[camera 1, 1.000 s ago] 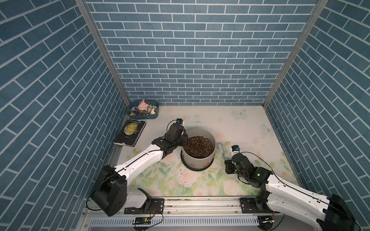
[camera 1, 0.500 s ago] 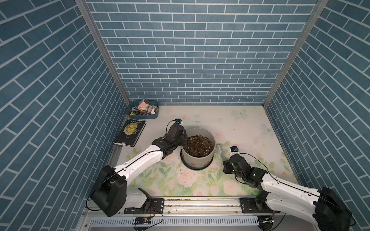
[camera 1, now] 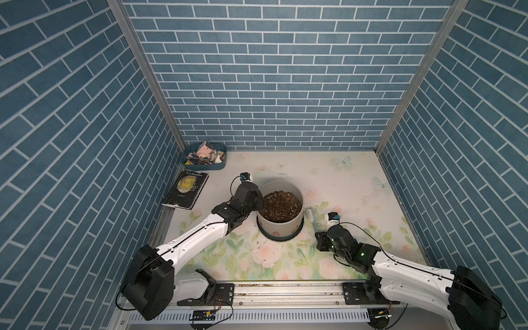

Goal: Scrub the dried mud off the ceramic pot
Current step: Rotate the pot on the tray, then brush off the soil from the pot.

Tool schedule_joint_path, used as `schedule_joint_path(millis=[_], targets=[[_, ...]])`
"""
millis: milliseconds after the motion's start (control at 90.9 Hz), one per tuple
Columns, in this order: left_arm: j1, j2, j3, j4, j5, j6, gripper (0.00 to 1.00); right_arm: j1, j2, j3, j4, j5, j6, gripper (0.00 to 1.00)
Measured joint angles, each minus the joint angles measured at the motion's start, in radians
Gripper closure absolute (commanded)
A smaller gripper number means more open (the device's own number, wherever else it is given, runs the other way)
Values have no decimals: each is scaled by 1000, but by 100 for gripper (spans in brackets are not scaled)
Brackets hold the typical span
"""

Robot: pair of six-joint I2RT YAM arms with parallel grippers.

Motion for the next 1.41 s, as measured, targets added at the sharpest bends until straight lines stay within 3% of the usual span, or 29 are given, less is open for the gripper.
schedule_joint_path(millis=[132, 231, 308, 528, 1408], targets=[[2, 2, 2, 0, 11, 12, 99, 3, 32, 3, 10, 1, 0, 100], [2, 16, 21, -12, 18, 30, 75, 4, 30, 3, 11, 1, 0, 100], [2, 30, 36, -15, 38, 30, 63, 6, 24, 3, 11, 2, 0, 100], [2, 45, 74, -19, 63, 47, 46, 9, 2, 3, 8, 8, 0, 100], [2, 114, 124, -16, 63, 76, 53, 74, 43, 8, 24, 26, 27, 100]])
